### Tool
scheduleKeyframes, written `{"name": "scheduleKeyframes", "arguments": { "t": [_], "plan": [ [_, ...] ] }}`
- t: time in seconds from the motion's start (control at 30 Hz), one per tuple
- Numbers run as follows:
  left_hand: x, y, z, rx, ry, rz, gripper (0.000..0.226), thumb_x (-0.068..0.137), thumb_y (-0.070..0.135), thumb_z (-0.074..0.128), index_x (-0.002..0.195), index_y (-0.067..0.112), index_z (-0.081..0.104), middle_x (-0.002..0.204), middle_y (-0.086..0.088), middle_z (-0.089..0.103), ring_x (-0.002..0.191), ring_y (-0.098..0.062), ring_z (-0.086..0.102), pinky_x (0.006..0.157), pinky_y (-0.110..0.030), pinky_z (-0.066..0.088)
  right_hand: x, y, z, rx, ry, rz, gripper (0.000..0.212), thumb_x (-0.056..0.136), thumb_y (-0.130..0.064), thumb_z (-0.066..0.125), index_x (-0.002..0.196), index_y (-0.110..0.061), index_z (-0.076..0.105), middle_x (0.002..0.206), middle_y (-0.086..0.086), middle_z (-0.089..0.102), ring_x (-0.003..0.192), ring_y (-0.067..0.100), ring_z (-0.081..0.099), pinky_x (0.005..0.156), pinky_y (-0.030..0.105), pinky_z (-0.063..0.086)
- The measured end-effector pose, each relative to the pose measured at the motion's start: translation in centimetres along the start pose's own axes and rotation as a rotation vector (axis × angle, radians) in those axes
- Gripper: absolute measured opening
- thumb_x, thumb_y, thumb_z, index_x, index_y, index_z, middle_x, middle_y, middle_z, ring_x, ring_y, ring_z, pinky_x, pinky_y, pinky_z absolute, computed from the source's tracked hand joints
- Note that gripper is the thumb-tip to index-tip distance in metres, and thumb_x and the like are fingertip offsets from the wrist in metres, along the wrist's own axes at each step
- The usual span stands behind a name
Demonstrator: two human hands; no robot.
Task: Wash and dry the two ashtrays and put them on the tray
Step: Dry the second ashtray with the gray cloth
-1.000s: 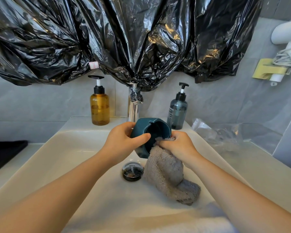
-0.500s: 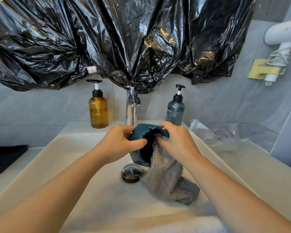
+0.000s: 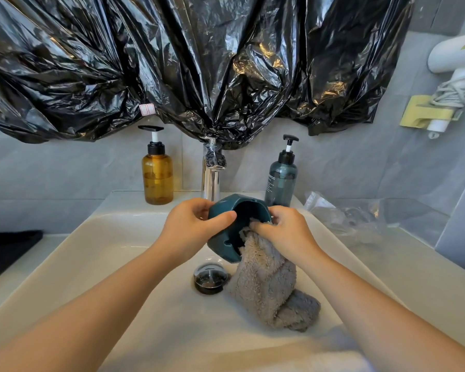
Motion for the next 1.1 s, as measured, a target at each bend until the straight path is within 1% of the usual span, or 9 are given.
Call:
{"name": "scheduleKeyframes", "arguments": {
  "t": [0.13,0.27,0.43,0.53,0.6,0.67,0.77,0.93,1.1],
  "plan": [
    [0.0,0.2,-1.2,0.009,0.119,0.042,0.029,0.08,0.035,0.072,0.099,0.013,0.071,0.085,0.0,0.074,0.079,-0.013,0.07,0.057,-0.016,0.052,-0.3,0.3,2.9,0.048,-0.205,0.062,0.066,0.051,-0.054,0.082,0.109,-0.027,0.065,0.1,-0.01,0.072,0.094,0.008,0.067,0.082,0.032,0.057],
    [-0.2,0.6,-0.3,0.015,0.052,0.052,0.024,0.08,0.03,0.073,0.097,0.013,0.074,0.08,0.001,0.075,0.072,-0.01,0.071,0.057,-0.015,0.053,0.0,0.1,1.7,-0.083,-0.115,0.001,0.05,0.069,-0.03,0.082,0.115,-0.023,0.063,0.104,-0.006,0.069,0.097,0.012,0.064,0.081,0.028,0.054],
    [0.1,-0.5,0.0,0.042,0.031,-0.034,0.021,0.082,0.035,0.07,0.09,0.016,0.074,0.075,0.0,0.075,0.07,-0.012,0.07,0.058,-0.021,0.056,-0.8,-1.9,-1.5,-0.173,0.108,-0.101,0.046,0.076,-0.026,0.078,0.115,-0.022,0.055,0.101,-0.005,0.058,0.091,0.011,0.054,0.067,0.021,0.041],
    [0.2,-1.9,-0.9,0.064,0.1,-0.122,0.027,0.082,0.044,0.068,0.083,0.018,0.072,0.076,-0.001,0.073,0.075,-0.018,0.069,0.07,-0.035,0.061,-0.6,-1.2,-2.0,0.071,0.127,0.009,0.051,0.069,-0.029,0.085,0.107,-0.021,0.052,0.097,-0.003,0.057,0.088,0.009,0.056,0.07,0.02,0.045],
    [0.2,-2.6,-1.3,0.079,0.129,-0.178,0.031,0.08,0.047,0.069,0.083,0.016,0.072,0.078,-0.003,0.073,0.077,-0.02,0.069,0.074,-0.041,0.061,-0.4,0.1,-1.5,0.361,0.061,0.15,0.056,0.064,-0.029,0.088,0.106,-0.024,0.051,0.105,0.002,0.061,0.098,0.017,0.062,0.084,0.034,0.053],
    [0.1,-3.1,-1.4,0.076,0.143,-0.222,0.032,0.078,0.048,0.071,0.08,0.016,0.07,0.078,-0.005,0.072,0.077,-0.022,0.069,0.075,-0.045,0.06,-0.6,0.0,-0.4,0.54,-0.037,0.185,0.053,0.068,-0.018,0.085,0.107,-0.026,0.05,0.118,0.006,0.059,0.103,0.02,0.064,0.087,0.038,0.055],
    [-0.1,-3.4,-1.3,0.012,0.159,-0.259,0.033,0.08,0.044,0.071,0.08,0.012,0.069,0.081,-0.009,0.072,0.081,-0.027,0.069,0.076,-0.048,0.059,-0.9,-1.4,-0.1,0.4,-0.056,0.057,0.052,0.075,-0.005,0.079,0.11,-0.025,0.046,0.115,-0.002,0.055,0.089,0.013,0.067,0.073,0.026,0.053],
    [-0.1,-3.4,-0.9,0.004,0.144,-0.277,0.029,0.081,0.044,0.07,0.079,0.015,0.067,0.083,-0.008,0.072,0.082,-0.025,0.069,0.078,-0.045,0.059,-1.1,-1.3,-2.1,-0.036,0.153,-0.006,0.05,0.071,-0.022,0.085,0.103,-0.025,0.047,0.1,-0.006,0.054,0.082,0.014,0.061,0.068,0.026,0.047],
    [0.0,-3.4,-1.0,0.012,0.15,-0.266,0.028,0.081,0.045,0.069,0.078,0.018,0.066,0.083,-0.006,0.071,0.082,-0.023,0.067,0.08,-0.045,0.059,-1.2,-0.6,-1.7,0.138,0.085,0.047,0.017,0.076,-0.021,0.081,0.073,-0.013,0.067,0.071,0.004,0.071,0.064,0.018,0.067,0.063,0.032,0.058]
  ]
}}
Point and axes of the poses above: each hand's wrist, its own x-axis towards the middle knuckle, its own z-axis out of the palm, y = z × x, the point moved 9 cm from there along x, towards the middle knuckle
